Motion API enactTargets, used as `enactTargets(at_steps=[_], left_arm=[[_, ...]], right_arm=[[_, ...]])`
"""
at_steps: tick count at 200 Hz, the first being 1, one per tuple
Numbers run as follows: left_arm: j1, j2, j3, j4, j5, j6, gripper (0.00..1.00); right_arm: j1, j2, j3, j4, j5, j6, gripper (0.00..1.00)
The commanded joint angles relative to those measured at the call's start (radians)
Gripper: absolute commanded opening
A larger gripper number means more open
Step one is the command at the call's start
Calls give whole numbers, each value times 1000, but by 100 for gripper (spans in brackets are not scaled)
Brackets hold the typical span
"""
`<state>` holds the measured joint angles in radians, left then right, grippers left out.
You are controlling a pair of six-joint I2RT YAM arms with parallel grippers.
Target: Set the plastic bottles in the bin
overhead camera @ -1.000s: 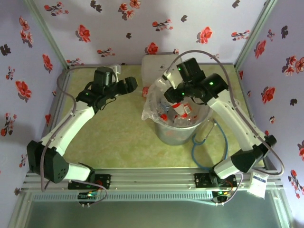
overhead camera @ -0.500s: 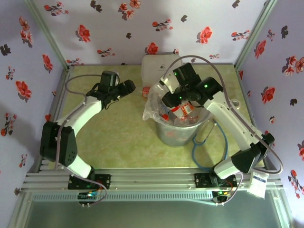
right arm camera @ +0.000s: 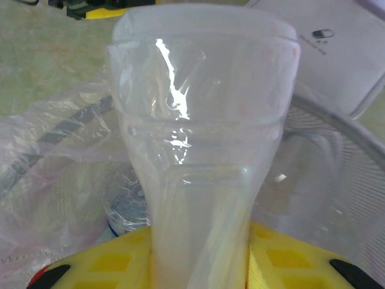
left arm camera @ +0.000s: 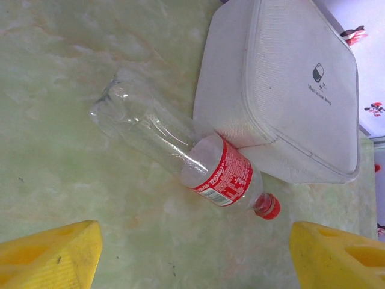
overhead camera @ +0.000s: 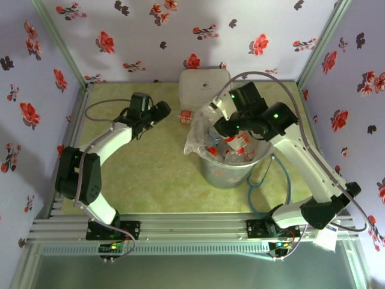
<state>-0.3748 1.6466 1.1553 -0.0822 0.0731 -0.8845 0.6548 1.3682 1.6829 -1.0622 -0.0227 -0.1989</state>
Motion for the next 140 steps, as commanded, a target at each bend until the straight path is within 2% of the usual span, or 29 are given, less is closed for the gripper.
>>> enactTargets(at_steps=[1, 28, 65, 103, 140], left_arm=[[5, 2, -8, 24, -30, -10, 81], [7, 8, -6, 19, -32, -10, 81], [7, 15, -8, 22, -31, -13, 81], [6, 26, -8, 30, -30, -19, 81], [5, 58, -6, 49, -29, -34, 81]], right_arm=[[6, -44, 58, -53, 37, 18, 34], [6, -14, 87, -136, 42, 10, 35], [6, 47, 39, -198, 1, 2, 36], [6, 84, -40, -135, -79, 33, 35], [6, 108, -142, -87, -44, 66, 35]])
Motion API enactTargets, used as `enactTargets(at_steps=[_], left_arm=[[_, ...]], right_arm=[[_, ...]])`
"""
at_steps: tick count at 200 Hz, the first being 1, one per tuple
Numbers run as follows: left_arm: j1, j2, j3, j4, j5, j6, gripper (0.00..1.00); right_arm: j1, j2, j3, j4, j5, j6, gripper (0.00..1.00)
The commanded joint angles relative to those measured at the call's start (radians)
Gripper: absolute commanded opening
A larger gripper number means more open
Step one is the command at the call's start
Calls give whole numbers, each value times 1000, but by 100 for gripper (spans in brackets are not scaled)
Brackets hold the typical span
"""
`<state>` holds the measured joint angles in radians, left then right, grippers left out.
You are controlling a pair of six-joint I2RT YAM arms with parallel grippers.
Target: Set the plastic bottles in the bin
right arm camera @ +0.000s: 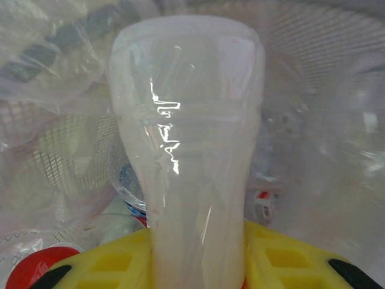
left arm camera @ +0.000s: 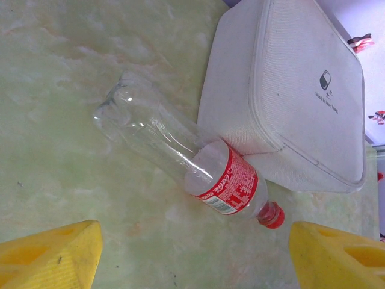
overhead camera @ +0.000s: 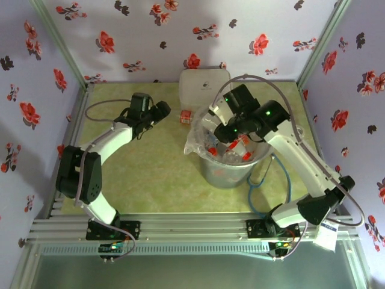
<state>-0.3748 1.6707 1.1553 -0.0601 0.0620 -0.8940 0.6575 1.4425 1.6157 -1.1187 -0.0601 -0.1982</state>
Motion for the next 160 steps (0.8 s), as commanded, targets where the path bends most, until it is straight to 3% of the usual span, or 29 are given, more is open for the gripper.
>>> enactTargets(at_steps=[1, 23, 48, 75, 160], left_arm=[[5, 36, -5, 28, -19, -24, 81], [4, 66, 4, 43, -14, -41, 81], [5, 95, 15, 60, -13, -58, 82], [3, 123, 36, 71, -13, -69, 83], [0, 249, 111, 119, -14, -128, 84]], right_arm=[[4, 33, -77, -30, -7, 66, 35], [4, 27, -79, -26, 1, 74, 37], [4, 2, -18, -28, 16, 77, 57], [4, -44, 59, -9, 34, 80, 70], [2, -244, 2, 207, 150, 109, 75]])
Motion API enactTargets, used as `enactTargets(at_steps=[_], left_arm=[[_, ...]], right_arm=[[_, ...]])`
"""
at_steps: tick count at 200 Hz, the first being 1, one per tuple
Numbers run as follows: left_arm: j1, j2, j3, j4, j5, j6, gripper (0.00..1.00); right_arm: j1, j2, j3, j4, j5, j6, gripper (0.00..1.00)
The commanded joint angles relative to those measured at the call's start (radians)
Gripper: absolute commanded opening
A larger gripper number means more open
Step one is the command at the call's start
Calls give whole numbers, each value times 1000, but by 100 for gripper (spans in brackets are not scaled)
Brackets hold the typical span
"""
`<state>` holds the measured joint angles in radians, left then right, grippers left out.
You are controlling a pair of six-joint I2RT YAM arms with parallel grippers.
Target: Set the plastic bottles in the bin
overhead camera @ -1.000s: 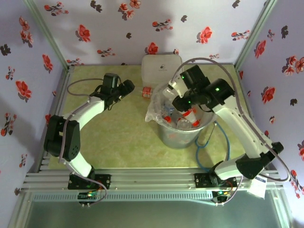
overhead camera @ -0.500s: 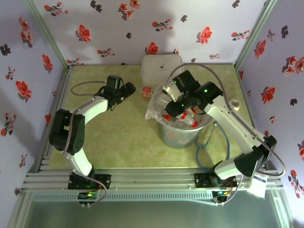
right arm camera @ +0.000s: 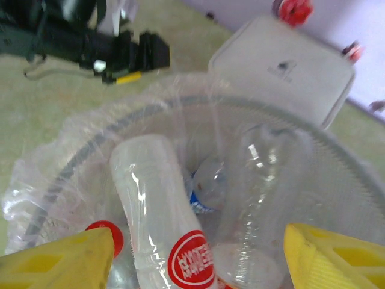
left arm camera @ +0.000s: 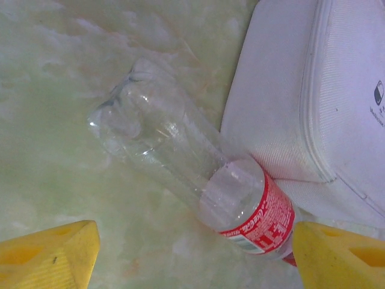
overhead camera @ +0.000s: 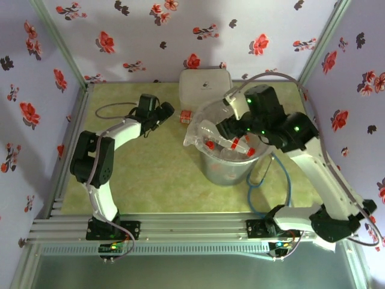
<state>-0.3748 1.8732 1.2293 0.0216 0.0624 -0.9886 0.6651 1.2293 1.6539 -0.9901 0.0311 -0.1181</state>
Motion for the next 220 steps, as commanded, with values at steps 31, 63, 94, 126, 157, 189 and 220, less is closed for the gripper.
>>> enactTargets(at_steps=[31, 63, 94, 126, 157, 189, 220], left_arm=[[-6, 92, 85, 34, -13, -36, 84], [-8, 139, 127, 12, -15, -48, 85], [-10, 182, 116, 32, -17, -81, 85], [-9, 246, 132, 60, -5, -111, 84], [-9, 258, 134, 58, -1, -107, 70], [-6, 229, 131, 31, -23, -82, 51], [2, 160, 109, 7, -51, -40, 39]], right_arm=[[-8, -37, -60, 81, 71, 32, 75], [-8, -40, -79, 83, 93, 29, 75], [-19, -59, -96, 100, 106, 24, 75], [-38, -83, -116, 126, 110, 35, 75], [-87, -116, -156, 162, 78, 55, 74], [-128, -136, -185, 185, 37, 74, 74], [-141, -145, -186, 182, 26, 74, 74]])
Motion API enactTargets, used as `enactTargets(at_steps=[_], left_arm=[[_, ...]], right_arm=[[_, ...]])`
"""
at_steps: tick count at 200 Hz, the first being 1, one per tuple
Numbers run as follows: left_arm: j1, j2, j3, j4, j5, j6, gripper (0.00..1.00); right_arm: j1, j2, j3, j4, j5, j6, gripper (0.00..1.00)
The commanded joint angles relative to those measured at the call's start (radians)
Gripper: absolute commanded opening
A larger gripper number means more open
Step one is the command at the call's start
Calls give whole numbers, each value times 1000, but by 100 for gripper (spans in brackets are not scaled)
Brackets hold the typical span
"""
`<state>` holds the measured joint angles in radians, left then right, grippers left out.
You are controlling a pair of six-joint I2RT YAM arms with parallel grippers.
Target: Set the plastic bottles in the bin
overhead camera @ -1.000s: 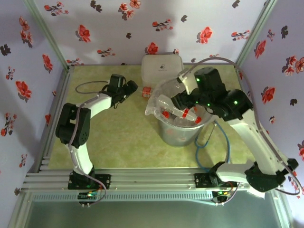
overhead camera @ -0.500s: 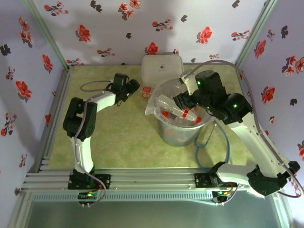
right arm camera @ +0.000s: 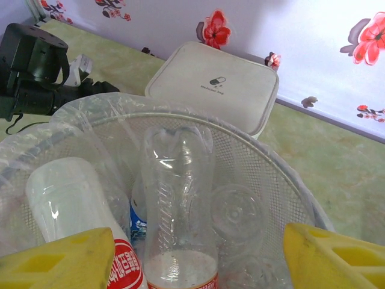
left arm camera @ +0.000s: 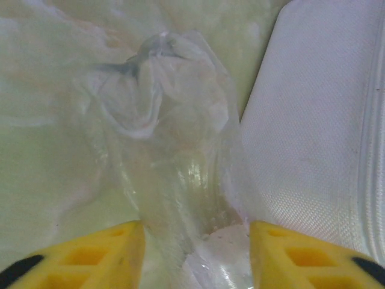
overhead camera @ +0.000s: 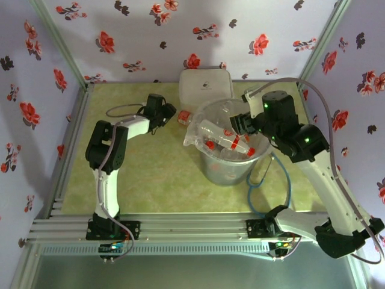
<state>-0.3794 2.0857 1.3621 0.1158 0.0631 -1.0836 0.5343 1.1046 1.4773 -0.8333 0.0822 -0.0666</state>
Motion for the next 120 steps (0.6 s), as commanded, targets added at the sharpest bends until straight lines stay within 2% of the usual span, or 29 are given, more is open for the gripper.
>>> enactTargets(at_steps=[1, 42, 76, 84, 98, 108, 120], left_arm=[[6, -56, -23, -88, -54, 57, 39], [14, -208, -53, -159, -105, 176, 32], [19, -321, -97, -211, -131, 226, 30], [17, -323, -111, -201, -120, 212, 36], [7, -286, -105, -182, -92, 193, 59], [-4, -240, -73, -188, -78, 182, 72], [-12, -188, -33, -194, -83, 165, 82]], right_arm=[[-10, -21, -9, 24, -25, 22, 74], [-13, -18, -7, 22, -45, 30, 74], [-13, 2, 5, 32, -83, 48, 73], [-13, 9, 8, 37, -88, 52, 73], [-13, 24, 18, 43, -92, 59, 73], [-12, 32, 25, 41, -96, 66, 73], [-12, 35, 32, 37, -98, 71, 73]])
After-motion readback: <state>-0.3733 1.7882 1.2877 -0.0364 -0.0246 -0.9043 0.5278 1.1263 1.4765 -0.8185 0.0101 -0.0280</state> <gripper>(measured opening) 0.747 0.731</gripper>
